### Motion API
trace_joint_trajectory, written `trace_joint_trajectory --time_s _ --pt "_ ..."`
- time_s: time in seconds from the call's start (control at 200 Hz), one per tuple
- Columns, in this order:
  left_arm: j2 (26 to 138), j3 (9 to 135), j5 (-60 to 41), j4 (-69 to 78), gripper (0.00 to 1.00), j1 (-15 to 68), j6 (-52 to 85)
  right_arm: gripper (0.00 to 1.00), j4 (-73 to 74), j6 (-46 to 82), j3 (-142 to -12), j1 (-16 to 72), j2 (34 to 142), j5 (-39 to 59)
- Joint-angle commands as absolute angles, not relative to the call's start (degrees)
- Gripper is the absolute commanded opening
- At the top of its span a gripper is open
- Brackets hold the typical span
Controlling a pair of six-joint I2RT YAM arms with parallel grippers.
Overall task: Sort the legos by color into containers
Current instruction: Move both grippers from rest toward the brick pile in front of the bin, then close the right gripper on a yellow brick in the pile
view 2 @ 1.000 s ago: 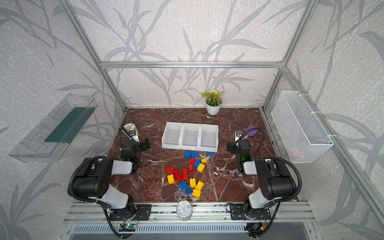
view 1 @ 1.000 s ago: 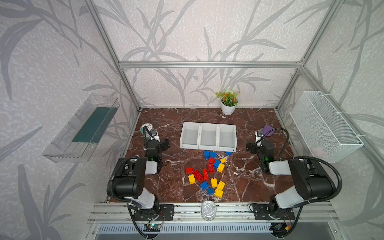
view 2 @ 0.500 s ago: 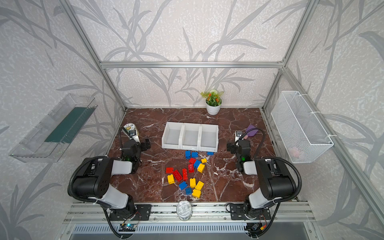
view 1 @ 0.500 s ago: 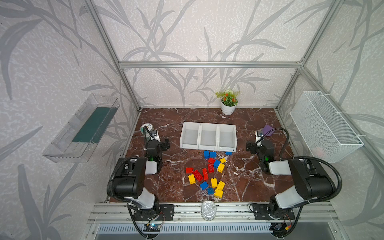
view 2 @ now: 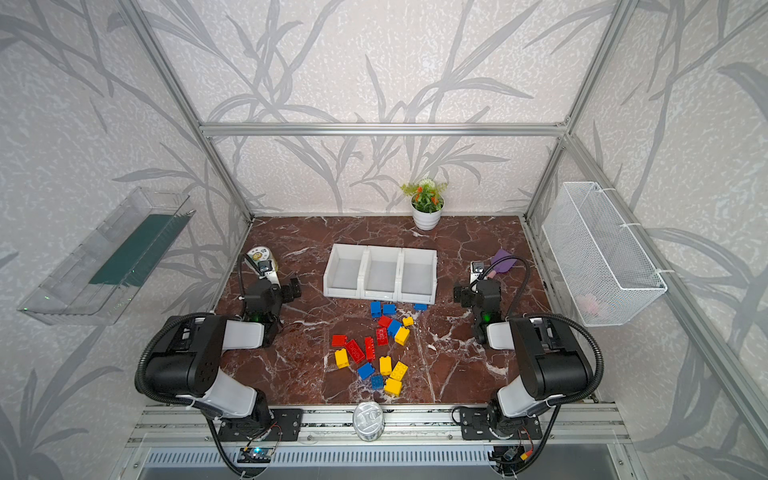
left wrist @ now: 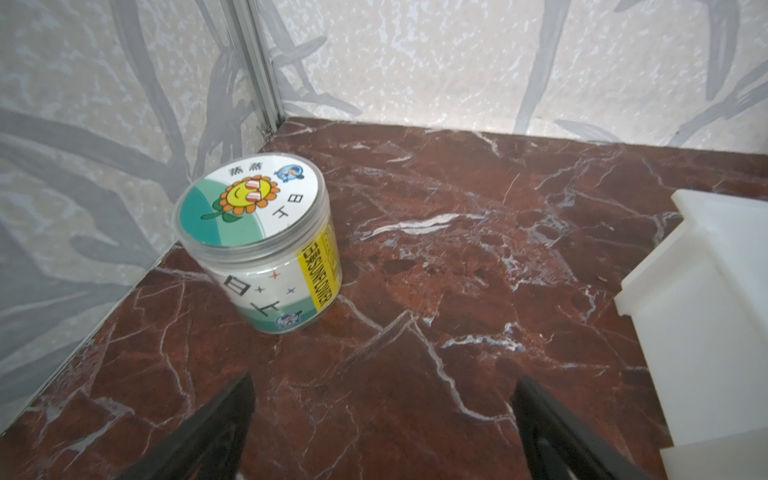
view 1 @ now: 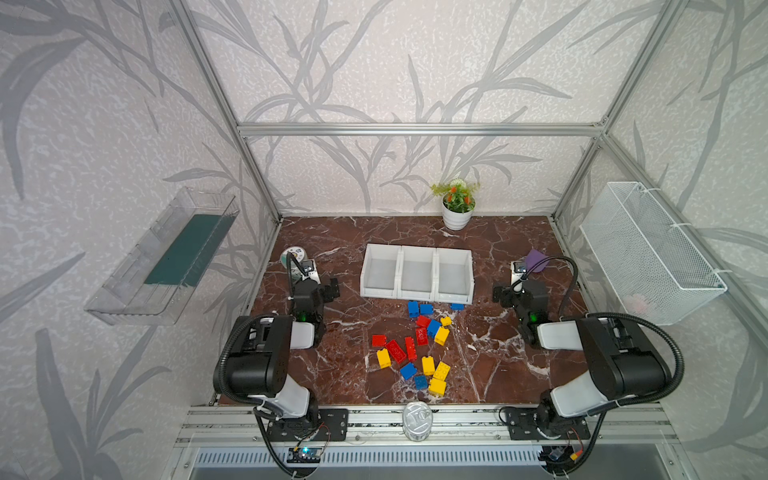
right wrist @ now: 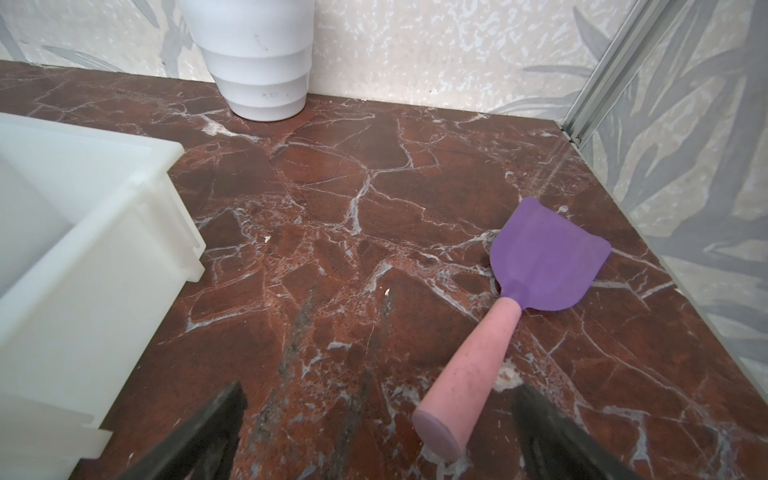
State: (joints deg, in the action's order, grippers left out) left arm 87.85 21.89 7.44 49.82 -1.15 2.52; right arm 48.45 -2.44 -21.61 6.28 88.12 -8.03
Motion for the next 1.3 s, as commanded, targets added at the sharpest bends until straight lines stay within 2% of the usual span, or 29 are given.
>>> trace_joint_trajectory --time_s 0.0,0.085,0.2,0.355,0.455,0.665,0.875,1.295 --pt "76.8 26.4 10.9 33.9 0.99 -0.7 3.3 1.0 37.9 -3.5 -25.1 8.2 79.3 -10.0" --pt "68.5 33.6 8.8 13.5 0.99 -0.6 6.1 0.98 15.0 -0.4 -32.6 11.7 70.2 -11.0" --pt "63.3 38.3 4.1 -0.4 0.99 1.5 11.4 0.96 -6.7 5.6 -41.0 18.9 64.5 -11.8" --pt "59.7 38.3 2.6 -9.9 0.99 8.0 14.7 0.94 -24.7 14.9 -48.0 32.0 65.2 -15.8" --pt "57.6 36.0 2.4 -12.6 0.99 12.9 17.4 0.92 -31.3 22.7 -49.8 40.1 67.5 -17.4" --pt "51.3 28.4 2.8 -12.0 0.99 18.3 24.6 0.91 -36.6 35.6 -50.3 50.7 74.3 -18.2" --pt "45.3 24.2 2.8 -11.7 0.99 20.7 26.6 0.88 -35.6 40.4 -52.0 53.5 81.4 -15.2" --pt "44.6 23.0 3.2 -11.5 0.99 23.2 28.0 0.88 -28.3 43.3 -54.8 55.0 90.4 -13.8"
